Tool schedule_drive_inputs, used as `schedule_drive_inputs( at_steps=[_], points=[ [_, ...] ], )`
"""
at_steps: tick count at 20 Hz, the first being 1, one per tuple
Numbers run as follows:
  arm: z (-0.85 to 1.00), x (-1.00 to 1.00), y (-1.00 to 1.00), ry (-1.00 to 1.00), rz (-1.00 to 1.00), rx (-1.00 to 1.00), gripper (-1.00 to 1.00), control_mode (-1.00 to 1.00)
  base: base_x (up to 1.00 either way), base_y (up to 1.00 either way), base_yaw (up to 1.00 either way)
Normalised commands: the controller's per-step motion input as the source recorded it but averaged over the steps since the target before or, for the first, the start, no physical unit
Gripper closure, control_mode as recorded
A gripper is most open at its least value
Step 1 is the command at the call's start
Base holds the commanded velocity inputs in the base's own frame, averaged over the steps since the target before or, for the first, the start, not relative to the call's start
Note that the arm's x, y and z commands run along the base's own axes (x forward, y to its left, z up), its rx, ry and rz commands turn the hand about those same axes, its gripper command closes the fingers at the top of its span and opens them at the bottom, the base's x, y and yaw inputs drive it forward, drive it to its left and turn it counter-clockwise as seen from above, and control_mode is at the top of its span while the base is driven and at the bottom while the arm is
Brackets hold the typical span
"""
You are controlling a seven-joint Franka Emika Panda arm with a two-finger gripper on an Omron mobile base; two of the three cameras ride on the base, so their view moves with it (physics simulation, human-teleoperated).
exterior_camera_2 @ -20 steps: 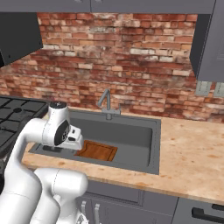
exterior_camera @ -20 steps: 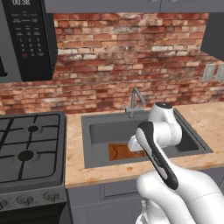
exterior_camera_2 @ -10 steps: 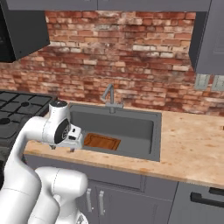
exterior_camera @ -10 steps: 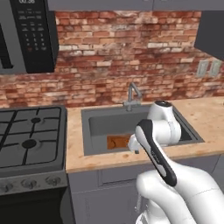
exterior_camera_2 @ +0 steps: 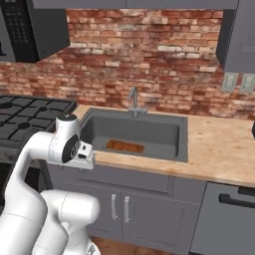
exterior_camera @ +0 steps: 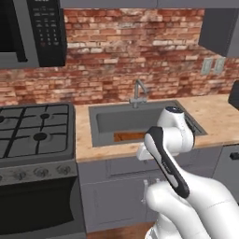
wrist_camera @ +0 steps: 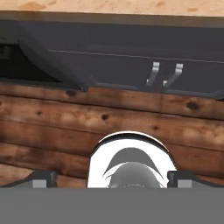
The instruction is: Move the cutting board and knife to the sink. Then move spray from the cabinet to the counter.
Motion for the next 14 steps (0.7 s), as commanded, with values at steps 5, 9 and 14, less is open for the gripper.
schedule_drive_inputs(
  at_steps=[5, 9, 14],
  points=[
    [0.00, 0.00, 0.00, 0.00, 0.00, 0.00, -1.00, 1.00, -0.03, 0.75, -0.11],
    [0.00, 0.00, 0.00, 0.00, 0.00, 0.00, -1.00, 1.00, 0.00, 0.79, -0.08],
    [0.00, 0.00, 0.00, 0.00, 0.00, 0.00, -1.00, 1.00, 0.00, 0.82, -0.05]
  ],
)
